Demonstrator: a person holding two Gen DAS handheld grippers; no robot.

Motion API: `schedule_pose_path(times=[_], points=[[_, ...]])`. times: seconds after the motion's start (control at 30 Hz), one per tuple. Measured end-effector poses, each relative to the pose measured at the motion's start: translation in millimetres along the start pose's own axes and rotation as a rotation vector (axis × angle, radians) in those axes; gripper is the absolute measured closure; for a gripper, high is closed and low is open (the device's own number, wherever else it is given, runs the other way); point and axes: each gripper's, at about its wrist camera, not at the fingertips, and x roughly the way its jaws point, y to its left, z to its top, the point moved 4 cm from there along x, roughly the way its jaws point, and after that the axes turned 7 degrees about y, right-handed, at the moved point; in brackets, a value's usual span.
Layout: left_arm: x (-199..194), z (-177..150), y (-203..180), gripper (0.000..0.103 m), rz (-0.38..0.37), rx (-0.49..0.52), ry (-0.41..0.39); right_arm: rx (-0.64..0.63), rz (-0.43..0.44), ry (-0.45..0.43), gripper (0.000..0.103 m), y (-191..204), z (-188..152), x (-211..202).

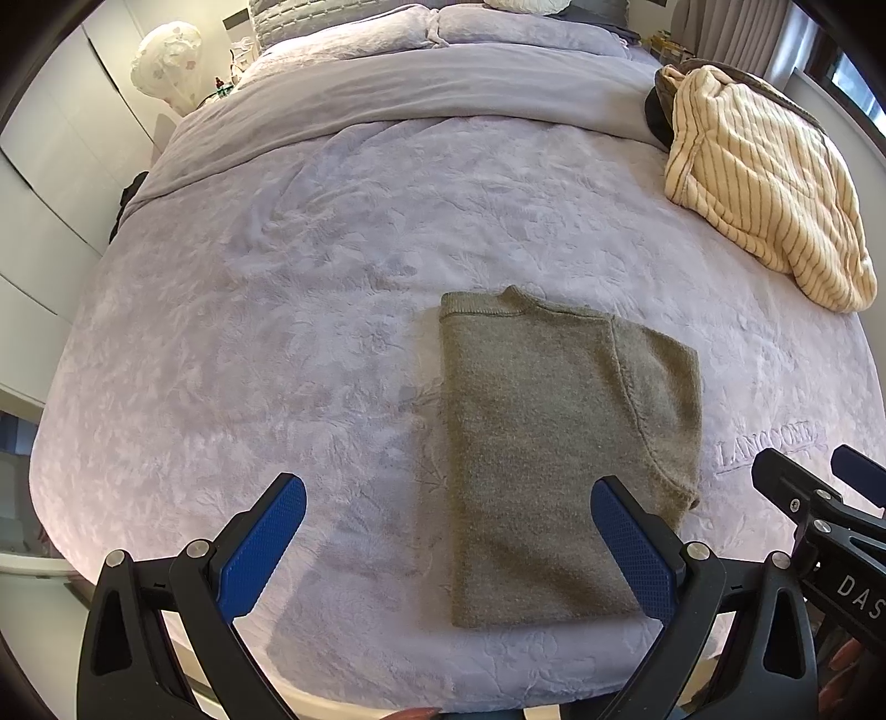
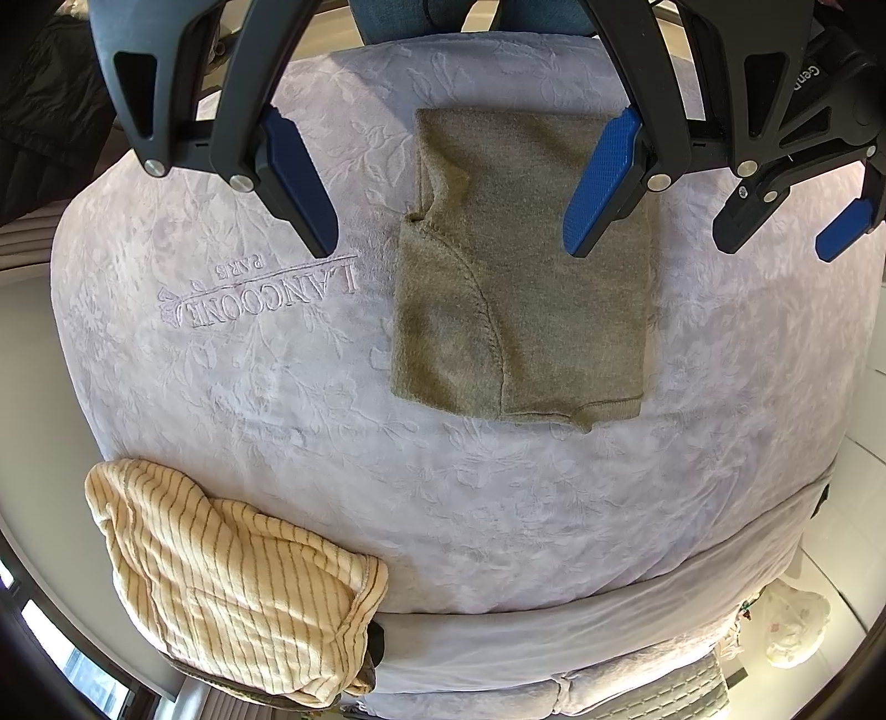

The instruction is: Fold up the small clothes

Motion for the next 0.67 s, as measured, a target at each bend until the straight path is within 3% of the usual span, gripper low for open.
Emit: schedule_pose_path(times=[0.2,0.67], points=[[-2.6,2.0,1.7,0.000,0.026,0.012,-0.018,-0.001,-0.002,-0.002,0.017,-0.4,-0.2,0.1],[-0.5,3.2,5.7,0.000,0.010,-0.002,-0.009,0.000,-0.005,0.016,0.017,-0.6,0.0,3.2]])
